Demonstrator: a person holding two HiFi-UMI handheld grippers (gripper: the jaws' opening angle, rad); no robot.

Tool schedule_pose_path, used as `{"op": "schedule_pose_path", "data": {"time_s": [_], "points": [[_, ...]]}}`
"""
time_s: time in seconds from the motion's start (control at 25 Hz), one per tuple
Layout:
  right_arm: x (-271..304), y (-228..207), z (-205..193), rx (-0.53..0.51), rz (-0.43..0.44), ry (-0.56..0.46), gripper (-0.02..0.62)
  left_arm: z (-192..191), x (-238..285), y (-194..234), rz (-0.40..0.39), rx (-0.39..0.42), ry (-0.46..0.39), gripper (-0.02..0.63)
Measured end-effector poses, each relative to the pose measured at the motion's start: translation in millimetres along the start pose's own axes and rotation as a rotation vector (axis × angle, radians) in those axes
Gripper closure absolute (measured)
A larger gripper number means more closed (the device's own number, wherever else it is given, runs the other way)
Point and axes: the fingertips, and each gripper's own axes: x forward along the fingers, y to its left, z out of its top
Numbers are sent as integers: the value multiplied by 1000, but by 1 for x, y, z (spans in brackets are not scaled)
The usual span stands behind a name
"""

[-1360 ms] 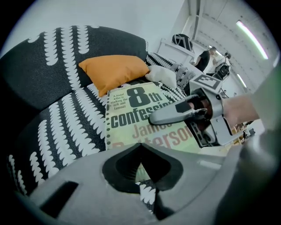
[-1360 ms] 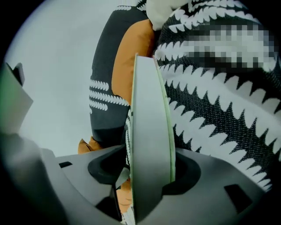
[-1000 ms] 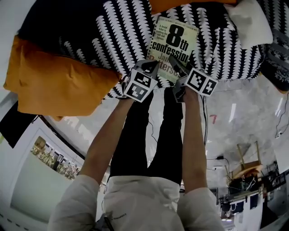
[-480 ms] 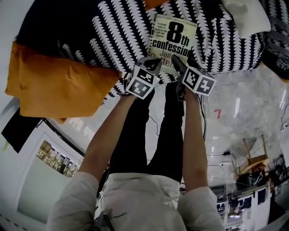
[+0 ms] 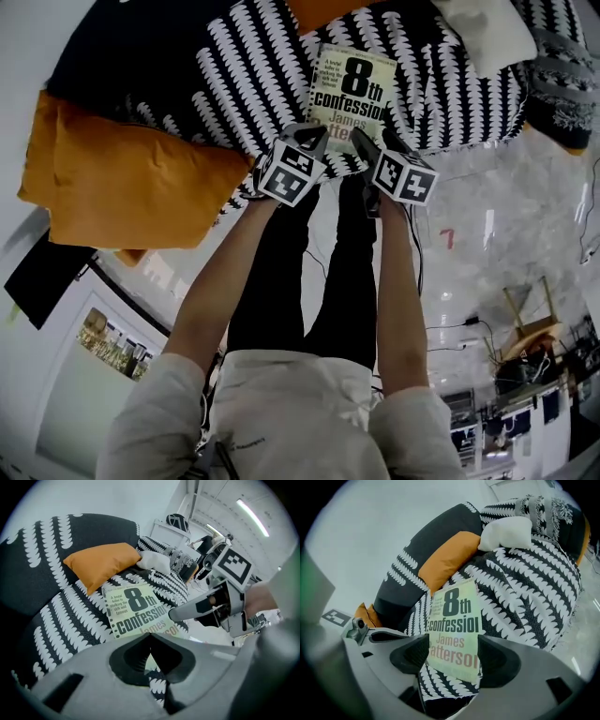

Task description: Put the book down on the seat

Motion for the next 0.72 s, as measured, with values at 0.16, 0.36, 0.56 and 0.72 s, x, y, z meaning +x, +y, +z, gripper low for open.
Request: {"op": "schedule_pose_path", "data": {"time_s": [0.16, 0.36, 0.56, 0.72], "points": [[-17, 13, -3, -22, -16, -4, 314, 6, -21, -5, 8, -1, -15, 597], [-50, 38, -8, -65, -39, -5, 314, 5, -56, -17, 9, -25, -31, 597], [-91, 62, -17, -117, -67, -15, 314, 8, -93, -36, 6, -35, -37, 597], [-115, 81, -23, -129, -87, -27, 314, 11, -125, -50, 0, -36, -53, 597]]}}
